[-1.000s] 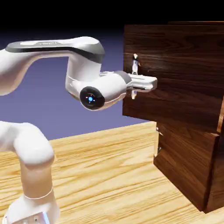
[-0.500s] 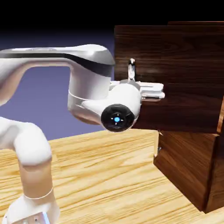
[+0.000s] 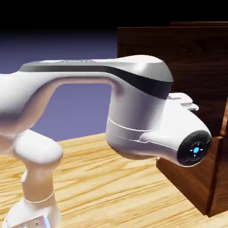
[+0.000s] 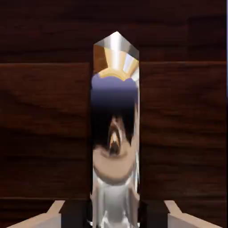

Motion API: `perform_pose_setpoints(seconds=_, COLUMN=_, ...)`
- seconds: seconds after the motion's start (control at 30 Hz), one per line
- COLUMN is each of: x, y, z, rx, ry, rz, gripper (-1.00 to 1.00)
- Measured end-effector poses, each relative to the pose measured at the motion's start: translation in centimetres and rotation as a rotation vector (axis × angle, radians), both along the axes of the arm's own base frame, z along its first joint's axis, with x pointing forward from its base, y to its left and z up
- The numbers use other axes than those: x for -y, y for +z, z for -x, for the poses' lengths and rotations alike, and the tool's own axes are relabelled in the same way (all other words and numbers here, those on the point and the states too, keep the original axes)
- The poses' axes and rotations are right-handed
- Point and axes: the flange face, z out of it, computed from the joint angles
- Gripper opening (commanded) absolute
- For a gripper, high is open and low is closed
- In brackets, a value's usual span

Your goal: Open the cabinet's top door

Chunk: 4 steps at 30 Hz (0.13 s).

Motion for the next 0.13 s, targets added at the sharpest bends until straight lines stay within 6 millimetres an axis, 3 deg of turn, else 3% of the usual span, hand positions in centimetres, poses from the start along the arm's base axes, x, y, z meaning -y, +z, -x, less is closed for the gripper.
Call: perform_pose_setpoints(seconds=0.13, x=1.19, y=-0.03, z=-0.48, rx=-0.001, ry=0.041, rz=0.000, gripper=-1.00)
